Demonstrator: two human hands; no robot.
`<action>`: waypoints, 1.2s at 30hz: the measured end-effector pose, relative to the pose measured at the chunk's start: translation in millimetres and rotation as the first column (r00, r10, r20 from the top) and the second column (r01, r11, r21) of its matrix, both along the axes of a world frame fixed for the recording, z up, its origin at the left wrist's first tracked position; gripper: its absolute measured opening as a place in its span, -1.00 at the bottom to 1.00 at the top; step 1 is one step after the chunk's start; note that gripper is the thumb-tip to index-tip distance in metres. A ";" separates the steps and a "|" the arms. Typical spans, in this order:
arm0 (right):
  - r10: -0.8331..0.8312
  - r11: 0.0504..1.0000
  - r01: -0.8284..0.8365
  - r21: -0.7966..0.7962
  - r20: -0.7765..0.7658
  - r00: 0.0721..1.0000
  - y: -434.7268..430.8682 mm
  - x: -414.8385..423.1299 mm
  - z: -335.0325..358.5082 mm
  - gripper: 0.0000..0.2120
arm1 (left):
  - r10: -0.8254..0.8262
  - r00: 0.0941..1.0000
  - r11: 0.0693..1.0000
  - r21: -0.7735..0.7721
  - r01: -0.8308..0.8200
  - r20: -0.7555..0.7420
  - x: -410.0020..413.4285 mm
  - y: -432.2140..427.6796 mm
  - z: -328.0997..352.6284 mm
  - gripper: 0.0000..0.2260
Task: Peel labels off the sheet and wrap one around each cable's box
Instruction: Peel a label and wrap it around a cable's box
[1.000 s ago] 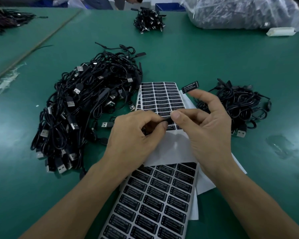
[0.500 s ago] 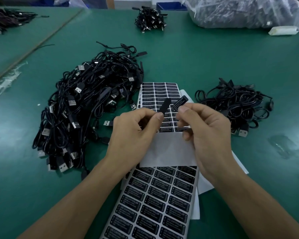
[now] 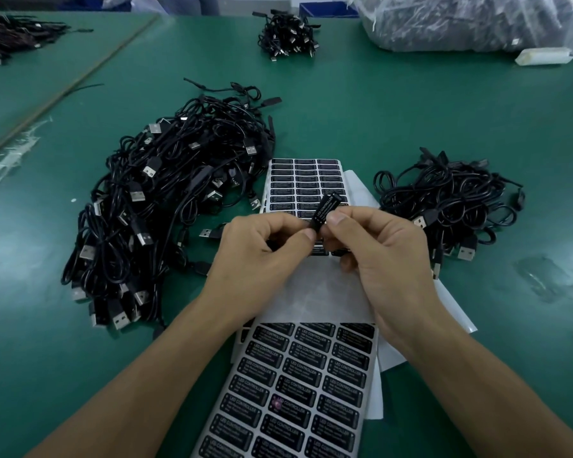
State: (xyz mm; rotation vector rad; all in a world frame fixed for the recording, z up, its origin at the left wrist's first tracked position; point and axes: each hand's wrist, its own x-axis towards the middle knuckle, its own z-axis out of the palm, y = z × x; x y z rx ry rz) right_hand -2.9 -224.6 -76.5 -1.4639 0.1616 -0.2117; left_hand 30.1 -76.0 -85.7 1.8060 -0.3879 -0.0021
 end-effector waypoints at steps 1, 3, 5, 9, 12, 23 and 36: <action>0.006 1.000 -0.006 -0.005 0.004 1.000 0.2 0.1 0.4 -0.80 | -0.005 1.000 1.000 0.005 0.005 -0.004 0.1 0.7 0.2 -0.84; 0.011 1.000 -0.011 -0.005 0.008 1.000 -0.1 -0.1 0.3 -0.81 | -0.014 1.000 1.000 0.007 0.014 -0.014 0.2 1.8 0.2 -0.83; 0.008 1.000 -0.008 -0.007 0.008 1.000 -0.9 0.0 -0.1 -0.81 | -0.032 0.999 0.999 0.002 0.032 -0.025 0.2 3.2 0.4 -0.84; 0.006 1.000 -0.006 -0.027 0.012 1.000 -2.2 0.1 -0.8 -0.79 | -0.091 0.995 0.996 0.020 0.092 -0.035 1.5 4.5 1.9 -0.85; 0.010 1.000 -0.009 -0.028 0.024 1.000 -2.9 0.1 -0.1 -0.79 | -0.094 0.995 0.995 0.017 0.095 -0.037 3.1 4.6 1.4 -0.81; -0.001 0.997 0.006 -0.081 0.059 0.998 -0.8 -1.7 -0.6 -0.88 | -0.101 0.995 0.995 -0.026 0.101 -0.015 1.7 3.3 2.7 -0.78; -0.036 0.995 0.044 -0.094 0.086 0.996 1.1 -2.0 -0.4 -0.86 | -0.109 0.994 0.992 -0.059 0.109 0.002 1.8 2.9 0.0 -0.83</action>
